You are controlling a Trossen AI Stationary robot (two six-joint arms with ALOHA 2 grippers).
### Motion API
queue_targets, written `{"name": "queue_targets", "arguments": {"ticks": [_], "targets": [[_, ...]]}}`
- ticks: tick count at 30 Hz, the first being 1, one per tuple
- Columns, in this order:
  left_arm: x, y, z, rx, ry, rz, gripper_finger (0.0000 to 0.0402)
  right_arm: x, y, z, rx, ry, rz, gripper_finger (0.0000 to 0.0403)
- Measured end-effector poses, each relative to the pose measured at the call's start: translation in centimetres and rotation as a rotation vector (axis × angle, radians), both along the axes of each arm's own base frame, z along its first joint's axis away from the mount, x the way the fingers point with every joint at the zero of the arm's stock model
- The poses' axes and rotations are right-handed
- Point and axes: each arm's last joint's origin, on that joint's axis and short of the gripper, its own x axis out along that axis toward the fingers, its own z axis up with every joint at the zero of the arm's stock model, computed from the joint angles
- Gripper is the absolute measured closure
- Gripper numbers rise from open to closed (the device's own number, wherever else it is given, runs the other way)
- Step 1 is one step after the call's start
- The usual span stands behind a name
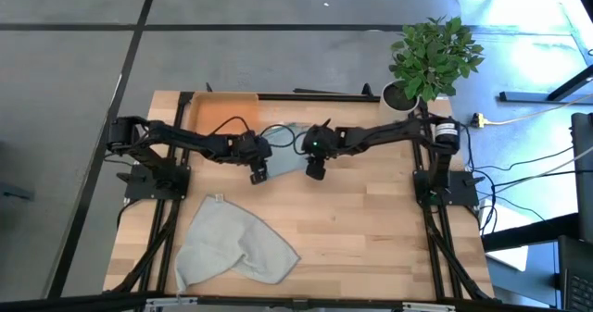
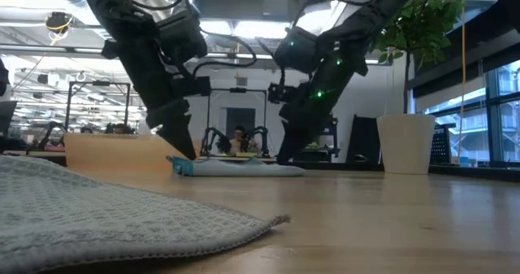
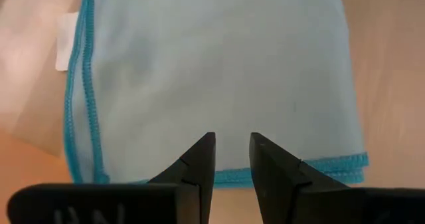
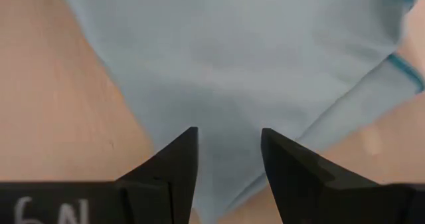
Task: Roll microfiber towels into tight, uniform cylinder then place into a basket
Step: Roll the blue microfiber cloth
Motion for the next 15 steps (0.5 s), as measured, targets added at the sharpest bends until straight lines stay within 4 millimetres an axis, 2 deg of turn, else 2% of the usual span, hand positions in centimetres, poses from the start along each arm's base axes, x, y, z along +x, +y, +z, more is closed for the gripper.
{"name": "queue_targets", "arguments": {"ticks": [4, 9, 15], "targets": [[-0.2, -0.5, -0.3, 0.0, 0.012, -0.023, 0.0318, 0.0, 0.0, -1.1, 0.01, 0.036, -0.003, 0.0237], [-0.1, -1.2, -0.3, 0.001, 0.014, -0.047, 0.0317, 0.1, 0.2, -1.5, 0.078, 0.037, -0.007, 0.0237], [0.0, -2.1, -0.4, 0.0, 0.019, -0.081, 0.0317, 0.0, 1.7, -1.6, 0.129, 0.07, -0.014, 0.0237]]}}
